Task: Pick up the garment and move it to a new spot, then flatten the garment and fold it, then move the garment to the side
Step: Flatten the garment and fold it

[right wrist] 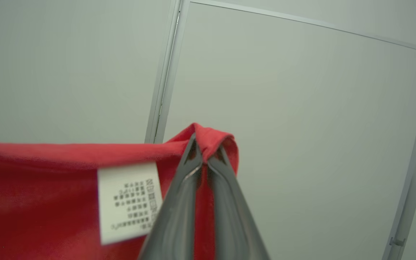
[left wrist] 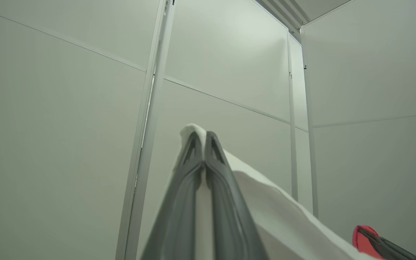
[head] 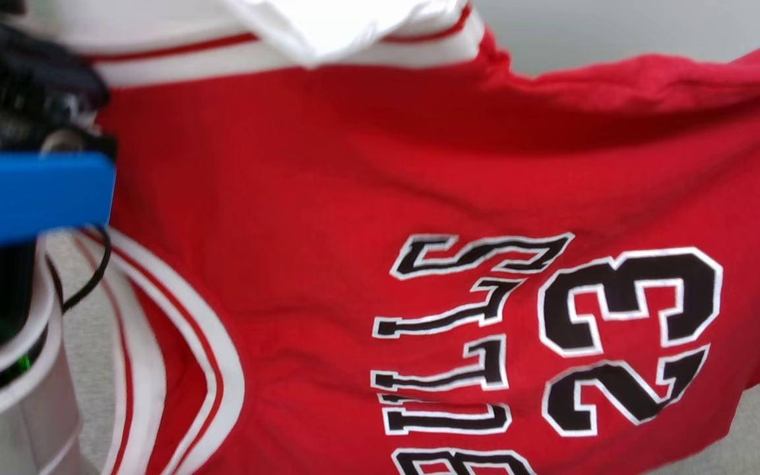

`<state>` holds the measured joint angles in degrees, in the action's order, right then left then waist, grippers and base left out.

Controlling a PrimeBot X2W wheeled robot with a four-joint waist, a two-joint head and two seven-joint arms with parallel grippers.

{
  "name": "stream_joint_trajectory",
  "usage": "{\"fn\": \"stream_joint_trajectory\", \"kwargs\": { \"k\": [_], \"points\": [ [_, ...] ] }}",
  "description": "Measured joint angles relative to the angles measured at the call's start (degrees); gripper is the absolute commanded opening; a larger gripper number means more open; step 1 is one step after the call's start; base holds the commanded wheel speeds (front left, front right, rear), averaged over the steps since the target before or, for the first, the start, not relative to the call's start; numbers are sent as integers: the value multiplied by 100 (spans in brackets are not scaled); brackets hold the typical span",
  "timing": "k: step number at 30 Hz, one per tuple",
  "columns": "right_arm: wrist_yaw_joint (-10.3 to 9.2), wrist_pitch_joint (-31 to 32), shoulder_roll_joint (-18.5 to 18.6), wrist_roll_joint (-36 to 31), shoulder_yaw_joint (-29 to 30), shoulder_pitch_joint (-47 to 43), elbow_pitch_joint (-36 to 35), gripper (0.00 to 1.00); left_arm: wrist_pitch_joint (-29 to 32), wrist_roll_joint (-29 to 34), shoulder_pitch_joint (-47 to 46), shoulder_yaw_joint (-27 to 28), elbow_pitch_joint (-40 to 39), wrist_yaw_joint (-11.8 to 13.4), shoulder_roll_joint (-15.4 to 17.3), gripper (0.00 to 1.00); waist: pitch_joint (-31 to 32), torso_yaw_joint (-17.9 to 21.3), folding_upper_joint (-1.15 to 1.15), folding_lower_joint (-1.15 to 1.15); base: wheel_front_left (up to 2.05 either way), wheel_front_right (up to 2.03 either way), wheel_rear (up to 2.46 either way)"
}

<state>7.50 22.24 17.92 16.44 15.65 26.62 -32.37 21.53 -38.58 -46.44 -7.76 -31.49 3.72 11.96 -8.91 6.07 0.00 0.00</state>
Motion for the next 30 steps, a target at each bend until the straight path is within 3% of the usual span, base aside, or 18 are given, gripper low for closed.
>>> {"fn": "stream_joint_trajectory", "kwargs": {
  "k": [6,9,18,22,26,30],
  "points": [
    [-1,141,-37,171,-501,714,1121,0,7,298,-864,-110,1300,-56,55,0,-606,114,0,1,0,0,0],
    [-1,56,143,-110,-940,1535,1895,0,-181,632,-1501,-175,2085,-104,114,0,-952,179,0,1,0,0,0],
    [0,-400,-96,-1258,-2034,4112,4830,0,-1276,1566,-3339,-381,4543,-169,158,0,-1528,119,0,2,0,0,0],
    [0,-850,-533,-1695,-1714,4835,5803,0,-1740,1650,-3645,-478,5364,-175,-84,0,-1752,23,0,2,0,0,0],
    [0,-1411,-1001,-2159,-1365,4824,6784,0,-2147,1535,-3350,-536,5996,-263,-300,0,-1924,-146,0,2,0,0,0],
    [0,-1952,-1216,-2382,-1007,4663,7636,0,-2473,1407,-2823,-590,6504,-455,-409,0,-2077,-284,0,2,0,0,0]
  ]
}}
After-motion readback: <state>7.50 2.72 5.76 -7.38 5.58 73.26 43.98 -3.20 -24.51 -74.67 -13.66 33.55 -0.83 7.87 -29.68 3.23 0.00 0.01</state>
